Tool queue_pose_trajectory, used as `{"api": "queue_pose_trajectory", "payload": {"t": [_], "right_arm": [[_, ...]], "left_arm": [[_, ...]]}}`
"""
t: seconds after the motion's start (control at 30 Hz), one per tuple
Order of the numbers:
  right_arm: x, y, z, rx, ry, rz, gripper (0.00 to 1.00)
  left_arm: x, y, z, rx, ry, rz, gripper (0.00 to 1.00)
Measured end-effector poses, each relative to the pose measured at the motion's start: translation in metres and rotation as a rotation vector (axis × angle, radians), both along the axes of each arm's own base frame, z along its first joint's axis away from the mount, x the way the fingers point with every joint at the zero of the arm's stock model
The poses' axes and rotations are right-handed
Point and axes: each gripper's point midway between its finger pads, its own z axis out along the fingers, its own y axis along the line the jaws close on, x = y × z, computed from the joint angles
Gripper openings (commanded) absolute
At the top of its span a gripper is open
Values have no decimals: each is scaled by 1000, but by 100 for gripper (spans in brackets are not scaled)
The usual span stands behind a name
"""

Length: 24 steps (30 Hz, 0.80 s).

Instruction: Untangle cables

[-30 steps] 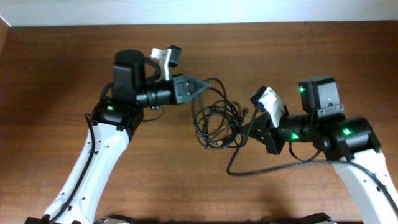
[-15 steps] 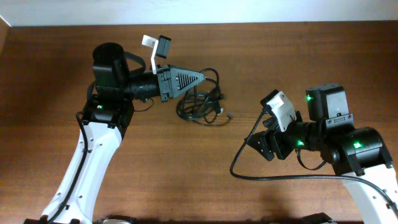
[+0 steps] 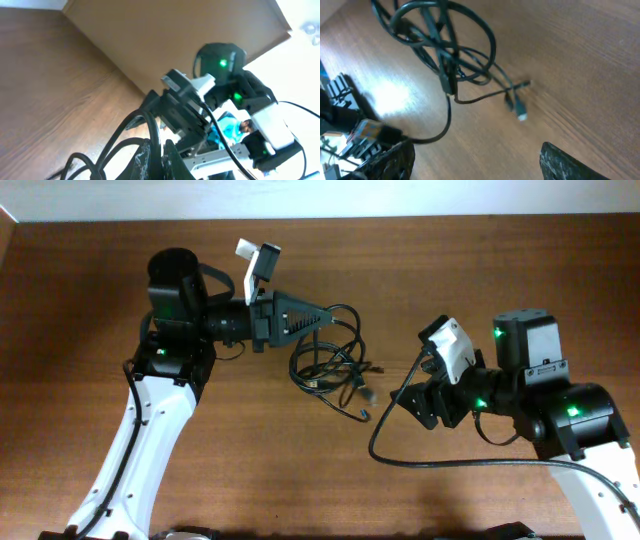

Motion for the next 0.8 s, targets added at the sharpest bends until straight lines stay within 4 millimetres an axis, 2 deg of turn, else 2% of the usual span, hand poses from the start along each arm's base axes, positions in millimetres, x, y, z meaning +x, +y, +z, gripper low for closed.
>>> {"api": "queue_pose_trajectory", "payload": {"t": [0.13, 0.27, 0.3, 0.33, 0.37, 0.4, 0.43, 0.47, 0.53, 0.6, 0.63, 0.67, 0.7, 0.8], "right_arm": [[11, 10, 1, 40, -20, 43, 79], [8, 28, 17, 121, -106, 187, 78], [6, 33, 21, 144, -132, 228, 75], [4, 35, 24, 157, -145, 250, 64], [2, 38, 29, 178, -166, 281, 48], [1, 41, 33, 197, -182, 305, 24], [-2, 43, 35, 216, -186, 323, 7], [-4, 45, 38, 229, -192, 339, 4], [-9, 48, 42, 262, -185, 365, 4], [-11, 49, 42, 271, -176, 371, 4], [-12, 49, 42, 274, -174, 373, 4], [-13, 49, 43, 278, -172, 375, 4], [-13, 49, 43, 283, -168, 374, 4], [-8, 50, 46, 299, -156, 350, 4]], "left_arm": [[-10, -6, 6, -13, -44, -56, 0], [-31, -30, 16, -33, -144, -157, 0], [-36, -35, 18, -39, -170, -178, 0], [-39, -38, 20, -44, -189, -193, 0], [-43, -42, 22, -49, -206, -210, 0], [-46, -44, 23, -51, -215, -221, 0], [-47, -44, 23, -52, -217, -224, 0], [-47, -44, 23, -52, -217, -226, 0], [-47, -44, 23, -52, -217, -228, 0], [-45, -43, 23, -51, -217, -216, 6], [-43, -42, 23, -51, -217, -207, 21], [-41, -41, 23, -50, -217, -198, 51], [-39, -39, 23, -48, -216, -189, 99], [-23, -24, 19, -34, -188, -119, 99]]}}
